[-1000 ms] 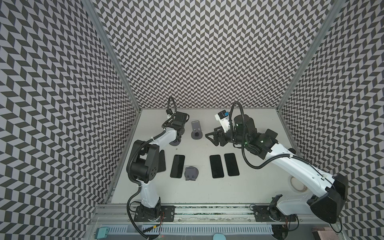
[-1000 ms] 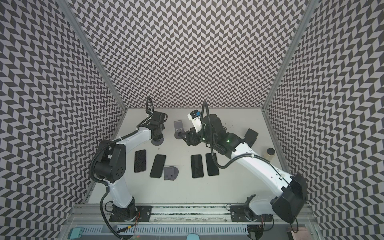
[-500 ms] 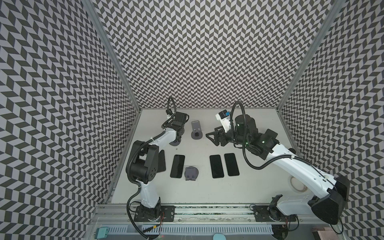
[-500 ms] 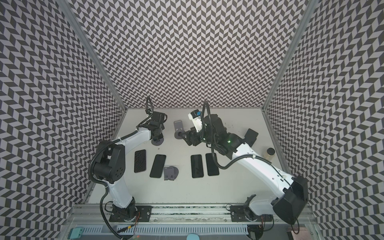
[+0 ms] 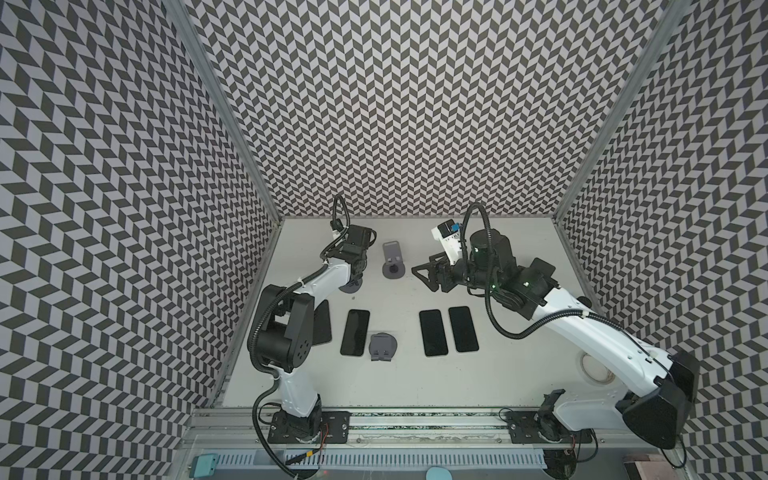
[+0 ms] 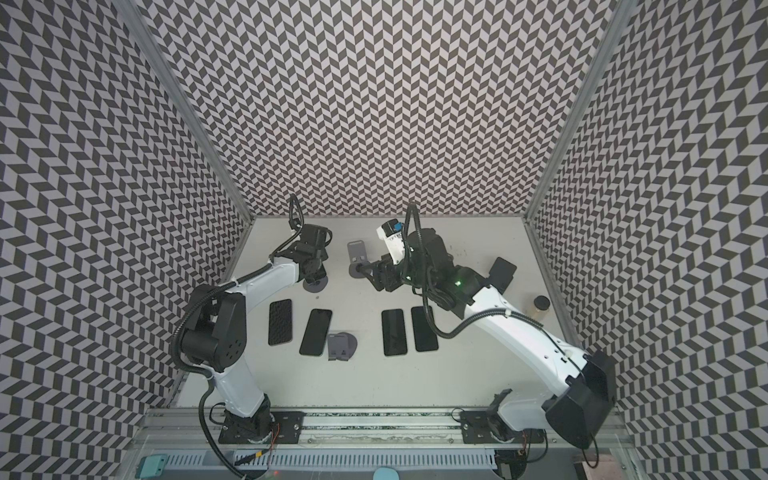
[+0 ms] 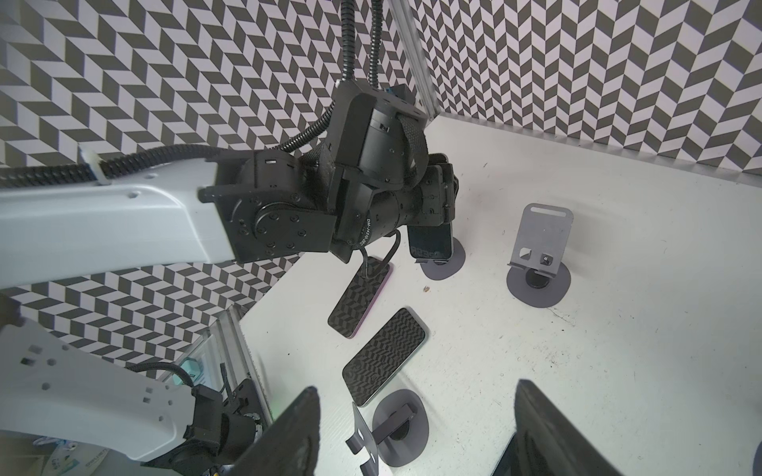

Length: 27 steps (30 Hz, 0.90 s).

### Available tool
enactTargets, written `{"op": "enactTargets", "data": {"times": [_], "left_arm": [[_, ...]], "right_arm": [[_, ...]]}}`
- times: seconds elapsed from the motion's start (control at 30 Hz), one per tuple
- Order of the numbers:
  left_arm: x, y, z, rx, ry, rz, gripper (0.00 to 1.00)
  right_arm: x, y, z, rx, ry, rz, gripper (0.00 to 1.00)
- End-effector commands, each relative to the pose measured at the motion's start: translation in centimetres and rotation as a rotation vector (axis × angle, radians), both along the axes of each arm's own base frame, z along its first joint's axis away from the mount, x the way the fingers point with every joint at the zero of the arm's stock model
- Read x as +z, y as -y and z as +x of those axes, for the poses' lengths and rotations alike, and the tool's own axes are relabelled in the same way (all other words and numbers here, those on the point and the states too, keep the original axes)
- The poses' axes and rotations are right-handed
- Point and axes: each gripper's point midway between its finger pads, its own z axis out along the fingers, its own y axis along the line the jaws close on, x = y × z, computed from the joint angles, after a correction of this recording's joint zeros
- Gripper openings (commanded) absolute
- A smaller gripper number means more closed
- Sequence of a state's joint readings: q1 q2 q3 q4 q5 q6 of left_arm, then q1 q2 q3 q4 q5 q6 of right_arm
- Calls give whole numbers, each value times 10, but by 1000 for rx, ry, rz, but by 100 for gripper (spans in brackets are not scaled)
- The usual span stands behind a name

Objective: Remove the phone from the phone stand

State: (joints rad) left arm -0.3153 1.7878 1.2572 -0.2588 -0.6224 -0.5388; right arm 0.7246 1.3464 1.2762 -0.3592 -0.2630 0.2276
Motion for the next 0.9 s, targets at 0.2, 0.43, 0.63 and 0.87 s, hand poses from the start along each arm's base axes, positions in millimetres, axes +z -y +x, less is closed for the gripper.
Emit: {"op": "enactTargets", "data": {"times": [0.2, 0.43, 0.63, 0.87], "left_arm": [[39, -5, 6, 13, 127, -22, 67], [47, -7, 6, 14, 142, -19, 67], [52, -8, 5, 16, 152, -19, 67], [61, -8, 4, 12, 171, -27, 67]], "right_arm": [[25, 2, -4, -2, 58, 47, 72], [28, 2, -4, -3, 63, 50, 71], [30, 4, -5, -5, 66, 52, 71], [30, 5, -5, -11, 67, 53, 70]]}}
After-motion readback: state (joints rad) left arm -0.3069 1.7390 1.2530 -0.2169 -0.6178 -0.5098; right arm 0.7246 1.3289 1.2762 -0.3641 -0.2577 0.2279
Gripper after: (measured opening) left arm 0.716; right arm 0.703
